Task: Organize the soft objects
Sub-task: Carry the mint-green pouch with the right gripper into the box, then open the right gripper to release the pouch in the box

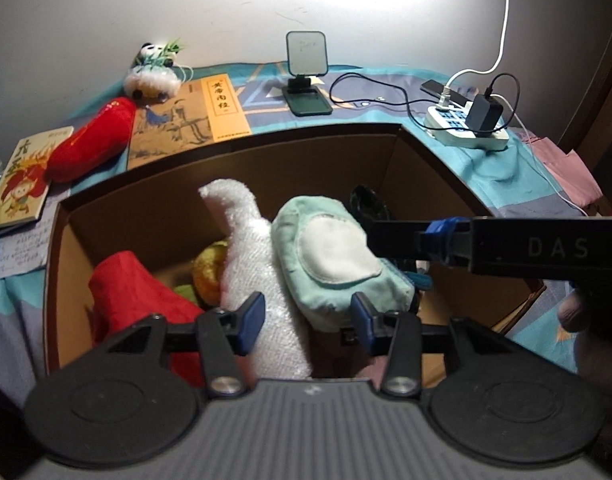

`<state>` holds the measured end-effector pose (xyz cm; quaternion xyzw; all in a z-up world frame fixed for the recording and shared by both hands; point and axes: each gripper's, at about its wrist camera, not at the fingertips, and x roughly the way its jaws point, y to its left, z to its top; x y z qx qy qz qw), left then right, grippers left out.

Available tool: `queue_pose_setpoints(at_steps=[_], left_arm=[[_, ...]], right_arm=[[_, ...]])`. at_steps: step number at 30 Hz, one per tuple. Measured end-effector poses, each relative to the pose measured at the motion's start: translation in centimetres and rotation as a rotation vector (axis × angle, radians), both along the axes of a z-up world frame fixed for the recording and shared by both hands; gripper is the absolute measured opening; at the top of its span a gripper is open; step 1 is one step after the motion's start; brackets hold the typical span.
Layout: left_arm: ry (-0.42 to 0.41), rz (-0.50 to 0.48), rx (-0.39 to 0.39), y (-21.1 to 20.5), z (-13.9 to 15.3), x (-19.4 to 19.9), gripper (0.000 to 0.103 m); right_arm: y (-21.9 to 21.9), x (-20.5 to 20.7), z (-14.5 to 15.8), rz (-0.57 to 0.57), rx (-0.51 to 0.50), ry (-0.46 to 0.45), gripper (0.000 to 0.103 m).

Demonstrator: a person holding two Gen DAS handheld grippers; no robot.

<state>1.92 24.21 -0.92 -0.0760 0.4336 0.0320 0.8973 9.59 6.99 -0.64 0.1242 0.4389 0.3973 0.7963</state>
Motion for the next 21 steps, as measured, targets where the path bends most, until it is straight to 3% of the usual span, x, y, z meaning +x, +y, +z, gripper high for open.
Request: queue_pose_setpoints(at_steps=[5,10,21], left_arm=[[0.037,0.061,0.007,-0.2,0.9,-0.9,0.047],[0.052,0.120,0.076,-1.5,2.1,-2.0,0.050],[0.082,0.233,0.133,-4.8,3.4,-4.4,0.054]], right_arm=[[-0.5,-0.8,0.9,0.018,0.016,0.000,0.011],[-1.2,-1.7,1.6,0.054,0.032,-0.002,0.011],[-4.0,-3.2,2.2,0.135,0.064,0.009,0.011]])
